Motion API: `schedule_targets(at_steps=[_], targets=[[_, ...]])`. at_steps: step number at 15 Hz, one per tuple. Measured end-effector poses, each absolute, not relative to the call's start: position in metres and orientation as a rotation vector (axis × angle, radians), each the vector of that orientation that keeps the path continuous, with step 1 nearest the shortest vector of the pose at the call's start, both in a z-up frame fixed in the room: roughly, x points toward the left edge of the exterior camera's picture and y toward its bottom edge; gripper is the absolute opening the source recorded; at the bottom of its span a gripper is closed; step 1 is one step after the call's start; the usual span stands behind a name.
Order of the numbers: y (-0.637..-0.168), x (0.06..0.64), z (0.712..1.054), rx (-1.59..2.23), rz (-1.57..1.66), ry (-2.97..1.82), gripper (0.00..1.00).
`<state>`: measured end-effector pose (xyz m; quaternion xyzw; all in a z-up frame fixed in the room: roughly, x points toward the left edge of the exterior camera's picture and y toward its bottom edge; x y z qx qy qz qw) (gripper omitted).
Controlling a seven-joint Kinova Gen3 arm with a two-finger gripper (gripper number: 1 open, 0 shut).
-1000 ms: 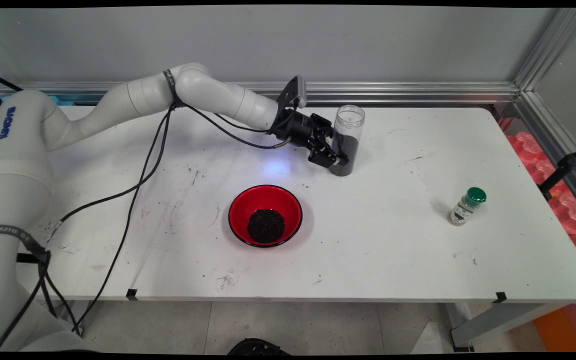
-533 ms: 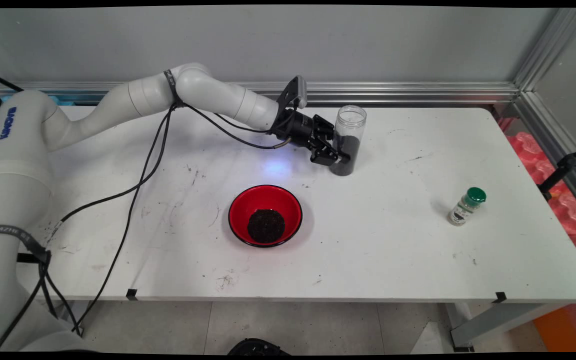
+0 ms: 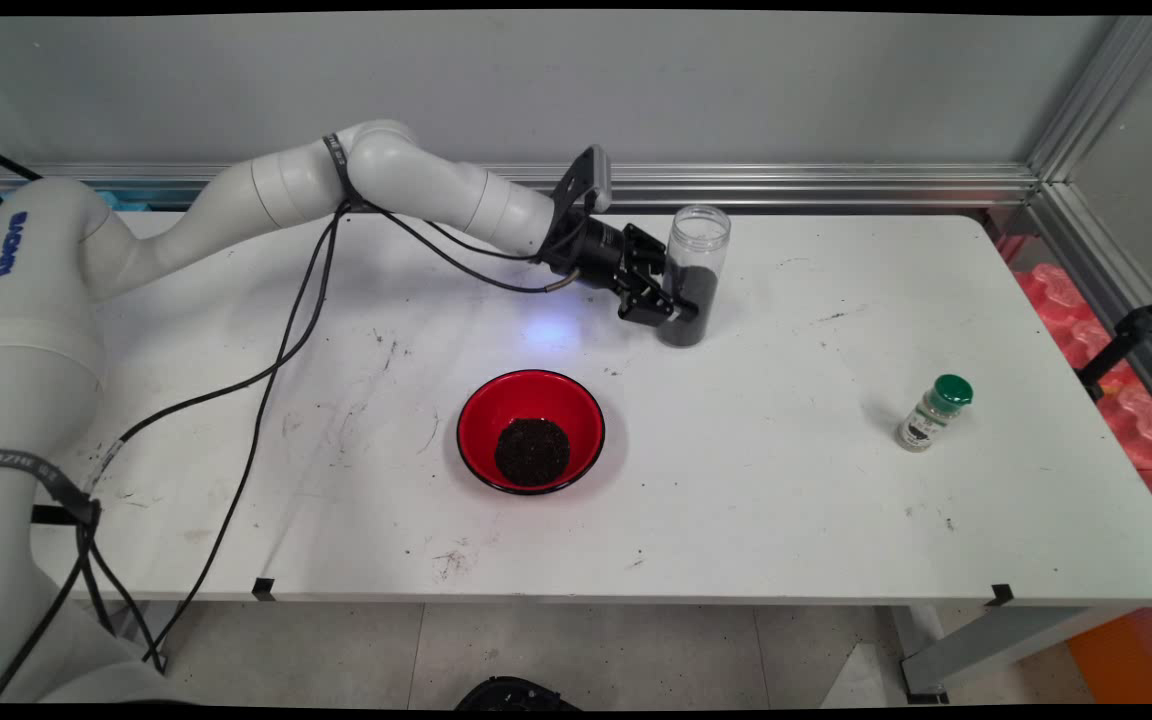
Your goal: Pour the black seasoning powder in the red bowl
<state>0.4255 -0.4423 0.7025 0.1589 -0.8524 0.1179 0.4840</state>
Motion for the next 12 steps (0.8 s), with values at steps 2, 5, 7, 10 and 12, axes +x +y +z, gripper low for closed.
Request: schedule_targets(at_steps=[2, 5, 7, 10, 12], targets=[[-0.441, 0.426, 0.709, 0.387, 0.292, -2.069, 0.0], [-0.438, 0.427, 0.719, 0.388, 0.297, -2.058, 0.0], [-0.436, 0.429, 0.727, 0.387, 0.3, -2.051, 0.0], [-0.431, 0.435, 0.74, 0.385, 0.305, -2.042, 0.0], [-0.427, 0.44, 0.751, 0.384, 0.311, -2.037, 0.0]])
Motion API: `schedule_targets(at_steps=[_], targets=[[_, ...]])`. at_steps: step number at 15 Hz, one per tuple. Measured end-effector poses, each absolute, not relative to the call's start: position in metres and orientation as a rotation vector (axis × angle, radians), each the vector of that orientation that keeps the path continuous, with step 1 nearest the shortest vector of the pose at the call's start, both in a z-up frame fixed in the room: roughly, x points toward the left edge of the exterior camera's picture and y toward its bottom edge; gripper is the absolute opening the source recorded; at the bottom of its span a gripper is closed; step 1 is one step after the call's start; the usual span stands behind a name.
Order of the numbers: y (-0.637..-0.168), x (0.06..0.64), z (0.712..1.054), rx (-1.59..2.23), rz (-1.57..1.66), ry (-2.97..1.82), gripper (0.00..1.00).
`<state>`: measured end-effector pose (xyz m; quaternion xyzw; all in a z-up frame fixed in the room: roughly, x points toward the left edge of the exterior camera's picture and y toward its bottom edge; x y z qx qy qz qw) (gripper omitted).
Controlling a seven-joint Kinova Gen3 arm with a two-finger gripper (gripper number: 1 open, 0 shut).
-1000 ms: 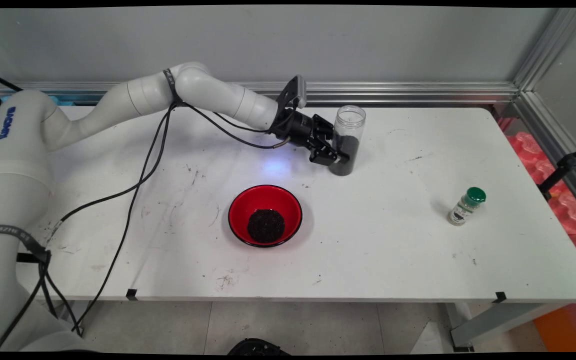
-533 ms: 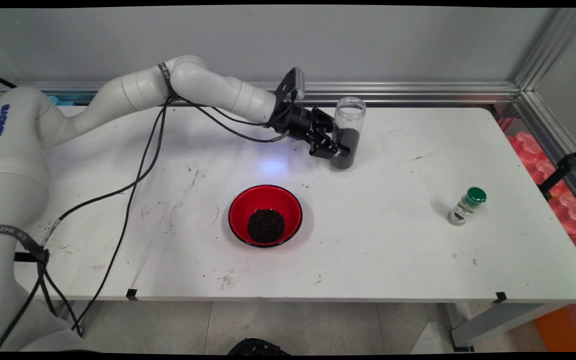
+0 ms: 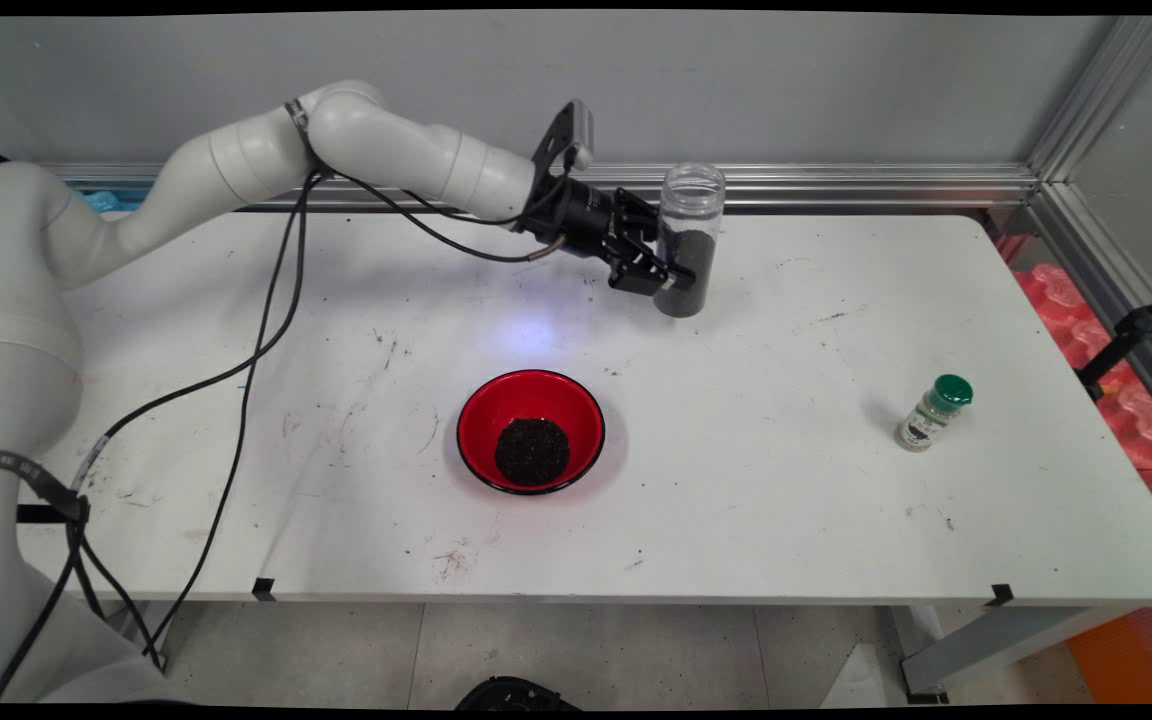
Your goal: Pour the black seasoning powder in the red bowl
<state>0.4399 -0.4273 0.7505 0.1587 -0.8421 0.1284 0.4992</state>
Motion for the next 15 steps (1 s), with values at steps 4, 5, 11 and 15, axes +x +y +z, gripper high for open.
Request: schedule_targets(at_steps=[4, 5, 11, 15], targets=[[-0.42, 0.452, 0.768, 0.382, 0.32, -2.032, 0.0], [-0.418, 0.456, 0.773, 0.38, 0.323, -2.033, 0.0], [-0.405, 0.484, 0.793, 0.366, 0.345, -2.05, 0.0], [-0.399, 0.498, 0.801, 0.357, 0.356, -2.063, 0.0]])
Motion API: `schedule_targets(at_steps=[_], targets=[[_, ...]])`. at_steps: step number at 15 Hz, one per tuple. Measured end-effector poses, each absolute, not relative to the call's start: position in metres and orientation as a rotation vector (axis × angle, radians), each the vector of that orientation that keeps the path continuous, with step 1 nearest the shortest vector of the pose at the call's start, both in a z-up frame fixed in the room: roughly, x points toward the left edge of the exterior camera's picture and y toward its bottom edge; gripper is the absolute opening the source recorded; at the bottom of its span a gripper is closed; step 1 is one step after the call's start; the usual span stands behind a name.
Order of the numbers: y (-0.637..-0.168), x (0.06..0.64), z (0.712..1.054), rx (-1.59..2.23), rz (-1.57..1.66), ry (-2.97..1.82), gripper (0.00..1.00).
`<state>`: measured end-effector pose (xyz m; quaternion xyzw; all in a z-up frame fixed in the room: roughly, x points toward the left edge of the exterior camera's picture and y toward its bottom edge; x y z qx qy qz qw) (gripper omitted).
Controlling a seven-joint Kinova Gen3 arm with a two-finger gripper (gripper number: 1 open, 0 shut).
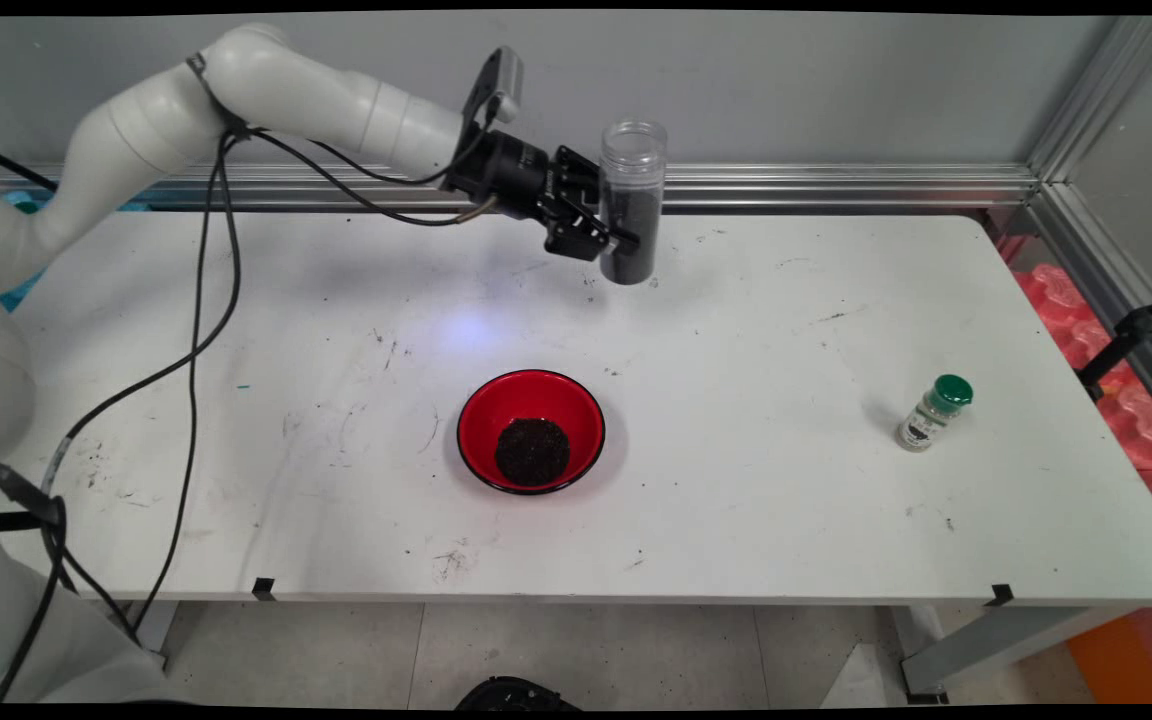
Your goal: Pour the black seasoning powder in the red bowl
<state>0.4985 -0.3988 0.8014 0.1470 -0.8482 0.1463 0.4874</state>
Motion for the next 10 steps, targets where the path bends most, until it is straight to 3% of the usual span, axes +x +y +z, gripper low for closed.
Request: schedule_targets(at_steps=[10], targets=[[-0.38, 0.53, 0.818, 0.281, 0.407, -2.104, 0.0]])
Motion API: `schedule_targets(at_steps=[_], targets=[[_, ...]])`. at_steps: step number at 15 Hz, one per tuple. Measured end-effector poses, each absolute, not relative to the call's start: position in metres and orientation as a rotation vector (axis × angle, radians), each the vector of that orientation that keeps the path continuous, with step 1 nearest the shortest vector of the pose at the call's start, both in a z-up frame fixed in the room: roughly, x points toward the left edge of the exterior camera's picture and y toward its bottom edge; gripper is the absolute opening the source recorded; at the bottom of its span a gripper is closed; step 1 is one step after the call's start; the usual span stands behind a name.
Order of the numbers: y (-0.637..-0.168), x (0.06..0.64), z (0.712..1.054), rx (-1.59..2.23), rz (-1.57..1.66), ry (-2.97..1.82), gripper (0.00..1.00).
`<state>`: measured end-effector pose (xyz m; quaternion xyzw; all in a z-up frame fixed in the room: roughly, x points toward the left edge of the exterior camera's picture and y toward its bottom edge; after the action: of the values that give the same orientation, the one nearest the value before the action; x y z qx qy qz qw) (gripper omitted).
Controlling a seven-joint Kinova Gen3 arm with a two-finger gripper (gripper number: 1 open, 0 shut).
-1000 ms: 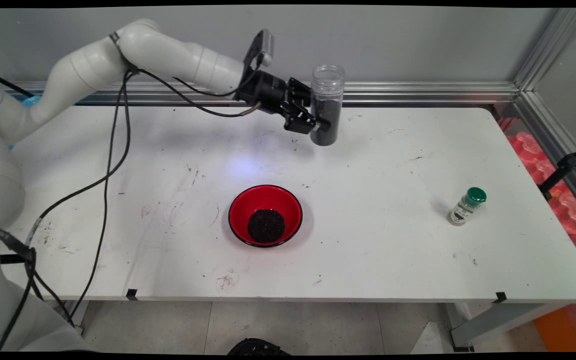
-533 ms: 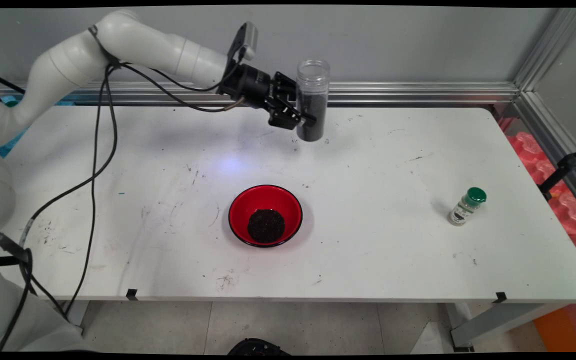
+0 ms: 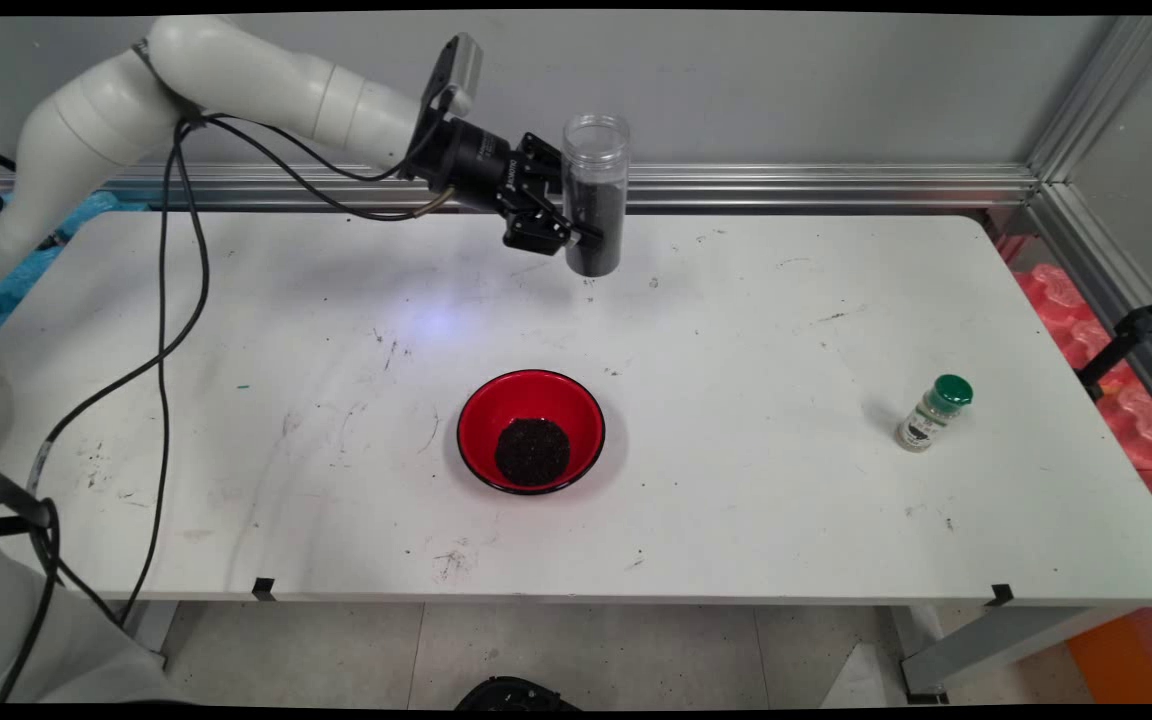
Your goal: Pour the black seasoning powder in the red bowl
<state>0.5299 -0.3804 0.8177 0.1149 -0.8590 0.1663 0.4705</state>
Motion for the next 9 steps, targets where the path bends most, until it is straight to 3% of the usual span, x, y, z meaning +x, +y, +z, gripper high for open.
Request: schedule_targets(at_steps=[9], targets=[[-0.361, 0.545, 0.823, 0.194, 0.458, -2.147, 0.0]])
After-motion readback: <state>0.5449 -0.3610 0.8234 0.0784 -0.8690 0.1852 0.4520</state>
